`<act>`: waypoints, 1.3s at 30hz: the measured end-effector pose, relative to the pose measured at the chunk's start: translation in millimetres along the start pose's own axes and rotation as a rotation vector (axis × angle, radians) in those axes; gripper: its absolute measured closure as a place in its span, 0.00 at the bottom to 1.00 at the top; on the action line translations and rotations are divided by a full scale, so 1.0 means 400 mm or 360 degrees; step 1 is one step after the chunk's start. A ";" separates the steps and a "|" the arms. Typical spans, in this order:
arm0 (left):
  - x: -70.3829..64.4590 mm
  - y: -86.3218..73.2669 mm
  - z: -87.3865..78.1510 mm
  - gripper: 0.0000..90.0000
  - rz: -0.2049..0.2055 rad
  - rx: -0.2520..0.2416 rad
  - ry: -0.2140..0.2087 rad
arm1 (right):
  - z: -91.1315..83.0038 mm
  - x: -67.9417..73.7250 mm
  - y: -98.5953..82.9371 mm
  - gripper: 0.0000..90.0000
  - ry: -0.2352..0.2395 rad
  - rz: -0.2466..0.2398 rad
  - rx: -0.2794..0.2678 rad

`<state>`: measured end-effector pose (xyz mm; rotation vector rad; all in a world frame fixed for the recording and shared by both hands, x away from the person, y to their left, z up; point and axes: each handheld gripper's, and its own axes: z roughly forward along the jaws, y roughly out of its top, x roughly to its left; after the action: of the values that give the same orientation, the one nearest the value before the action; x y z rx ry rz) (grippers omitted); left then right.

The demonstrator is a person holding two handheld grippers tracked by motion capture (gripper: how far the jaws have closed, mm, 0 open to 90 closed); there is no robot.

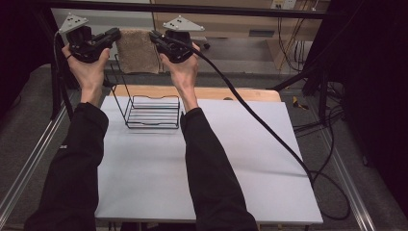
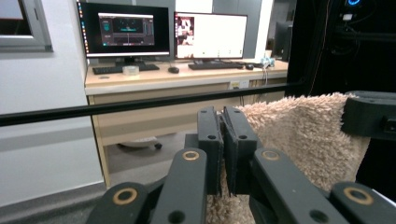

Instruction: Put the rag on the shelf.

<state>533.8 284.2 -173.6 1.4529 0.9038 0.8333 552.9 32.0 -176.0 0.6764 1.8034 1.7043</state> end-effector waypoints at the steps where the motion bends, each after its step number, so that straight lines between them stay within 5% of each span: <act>1: 0.001 -0.004 0.000 0.96 0.0004 0.0004 0.0000 | 0.001 0.001 -0.002 0.95 0.0002 -0.0012 0.0008; 10: 0.011 -0.043 -0.009 0.96 0.0022 0.0049 -0.0024 | 0.009 0.009 -0.024 0.95 -0.0007 -0.0054 0.0110; 21: 0.008 -0.087 -0.040 0.96 0.0039 0.0080 -0.0098 | -0.007 0.014 -0.072 0.95 0.0030 0.0006 0.0154; 39: -0.009 -0.110 -0.083 0.96 0.0083 0.0088 -0.0135 | -0.035 0.031 -0.094 0.95 0.0077 -0.0015 0.0154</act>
<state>499.8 296.9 -215.3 1.5540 0.8338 0.7847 534.8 28.3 -213.9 0.6706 1.9302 1.6489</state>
